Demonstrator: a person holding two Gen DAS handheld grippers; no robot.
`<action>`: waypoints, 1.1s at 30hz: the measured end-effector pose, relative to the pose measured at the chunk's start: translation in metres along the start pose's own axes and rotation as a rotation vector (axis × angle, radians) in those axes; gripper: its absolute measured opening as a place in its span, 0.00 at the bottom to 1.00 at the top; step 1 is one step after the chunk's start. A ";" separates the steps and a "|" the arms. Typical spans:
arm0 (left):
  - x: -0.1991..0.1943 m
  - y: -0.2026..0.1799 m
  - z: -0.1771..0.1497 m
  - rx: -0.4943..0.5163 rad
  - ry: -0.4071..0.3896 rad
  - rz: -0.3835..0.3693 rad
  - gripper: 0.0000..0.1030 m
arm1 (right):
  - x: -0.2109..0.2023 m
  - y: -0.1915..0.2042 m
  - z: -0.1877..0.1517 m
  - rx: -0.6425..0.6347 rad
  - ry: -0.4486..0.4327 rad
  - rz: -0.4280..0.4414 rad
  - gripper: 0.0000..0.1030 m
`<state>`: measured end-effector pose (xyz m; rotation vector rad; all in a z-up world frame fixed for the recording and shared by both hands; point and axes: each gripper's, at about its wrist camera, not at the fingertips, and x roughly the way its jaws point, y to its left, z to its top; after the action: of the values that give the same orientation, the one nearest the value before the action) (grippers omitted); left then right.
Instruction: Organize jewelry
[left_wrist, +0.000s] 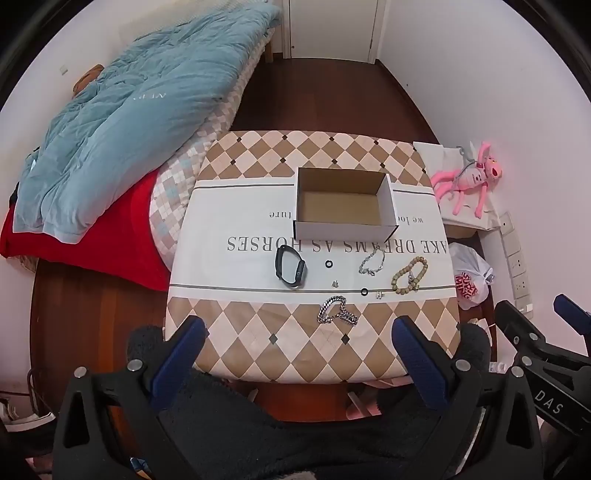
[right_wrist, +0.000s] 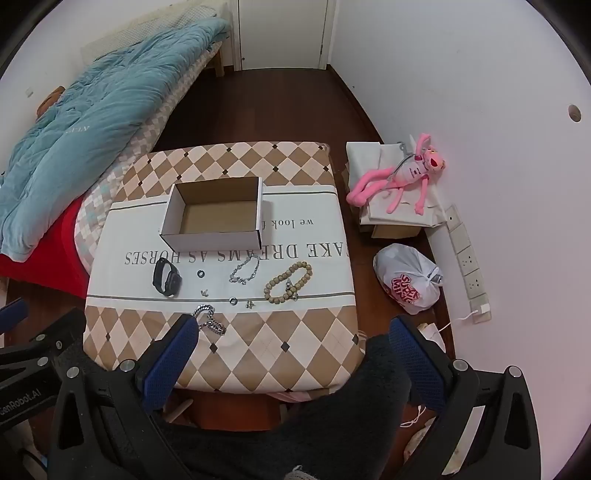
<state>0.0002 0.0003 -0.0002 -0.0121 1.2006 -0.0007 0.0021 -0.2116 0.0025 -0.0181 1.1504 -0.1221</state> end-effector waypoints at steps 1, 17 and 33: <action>0.000 0.000 0.000 -0.001 0.001 0.000 1.00 | 0.000 0.000 0.000 0.000 0.000 0.003 1.00; -0.003 0.000 0.008 -0.002 -0.006 -0.005 1.00 | 0.004 0.002 0.002 -0.002 0.007 -0.001 1.00; -0.003 0.000 0.007 -0.007 -0.009 -0.004 1.00 | 0.003 0.003 0.004 -0.002 0.011 -0.002 1.00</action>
<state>0.0057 0.0006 0.0053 -0.0210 1.1914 0.0001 0.0069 -0.2088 0.0014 -0.0202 1.1619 -0.1225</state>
